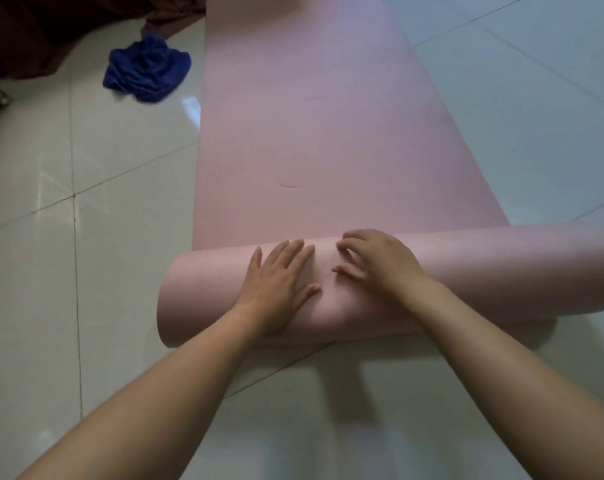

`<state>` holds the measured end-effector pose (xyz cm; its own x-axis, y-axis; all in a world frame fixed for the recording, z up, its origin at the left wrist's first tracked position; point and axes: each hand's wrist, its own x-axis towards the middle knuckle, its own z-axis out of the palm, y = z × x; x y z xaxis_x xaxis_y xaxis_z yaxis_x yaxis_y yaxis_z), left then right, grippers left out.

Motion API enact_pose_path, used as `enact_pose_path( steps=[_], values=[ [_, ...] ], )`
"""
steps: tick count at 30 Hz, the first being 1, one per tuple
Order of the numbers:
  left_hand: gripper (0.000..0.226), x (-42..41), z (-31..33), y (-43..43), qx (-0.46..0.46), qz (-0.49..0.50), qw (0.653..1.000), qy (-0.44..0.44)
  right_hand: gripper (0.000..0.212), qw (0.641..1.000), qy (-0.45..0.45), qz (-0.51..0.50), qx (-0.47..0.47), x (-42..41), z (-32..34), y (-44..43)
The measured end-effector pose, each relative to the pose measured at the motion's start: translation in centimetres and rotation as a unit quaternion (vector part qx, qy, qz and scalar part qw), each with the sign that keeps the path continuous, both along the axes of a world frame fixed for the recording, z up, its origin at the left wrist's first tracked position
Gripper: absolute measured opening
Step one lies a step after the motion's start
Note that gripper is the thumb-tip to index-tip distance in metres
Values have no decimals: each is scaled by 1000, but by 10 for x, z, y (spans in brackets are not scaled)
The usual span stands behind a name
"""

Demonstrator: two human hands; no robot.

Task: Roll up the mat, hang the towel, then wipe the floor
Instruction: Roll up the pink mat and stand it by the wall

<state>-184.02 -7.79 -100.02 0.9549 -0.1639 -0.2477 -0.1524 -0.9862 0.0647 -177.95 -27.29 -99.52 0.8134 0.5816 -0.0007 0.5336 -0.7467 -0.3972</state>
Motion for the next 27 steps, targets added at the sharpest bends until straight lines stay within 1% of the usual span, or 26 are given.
enact_pose_path(
  steps=[3, 4, 7, 10, 12, 15, 17, 20, 21, 23, 27],
  values=[
    [64, 16, -4, 5, -12, -11, 1000, -3, 52, 998, -43, 4, -54, -14, 0, -3],
    [63, 22, -4, 6, -19, -13, 1000, 0, 58, 995, -41, 0, -86, -19, 2, -3],
    [62, 38, -5, 10, -35, -29, 999, 11, 77, 990, 20, -3, -138, -32, 5, -3],
    [61, 54, -3, 15, -41, -61, 997, 28, 101, 980, 55, -3, -189, -34, 6, 8],
    [60, 61, 0, 14, -49, -80, 994, 48, 109, 973, 73, -3, -221, -34, 9, 12],
    [55, 68, 1, 10, -82, -95, 991, 44, 103, 969, 69, -26, -235, -36, 12, 12],
    [49, 70, -2, 10, -112, -87, 990, 27, 99, 974, 57, -49, -213, -35, 12, 13],
    [40, 79, -4, 16, -143, -80, 986, -7, 96, 985, 9, -74, -158, -28, 7, 14],
    [38, 83, -3, 18, -154, -79, 985, -16, 94, 986, -5, -81, -149, -25, 6, 14],
    [37, 89, 4, 22, -171, -70, 982, -24, 92, 985, -6, -97, -146, -16, 7, 16],
    [37, 87, 14, 34, -156, -76, 983, -59, 88, 987, 9, -99, -130, 9, 10, 22]
  ],
)
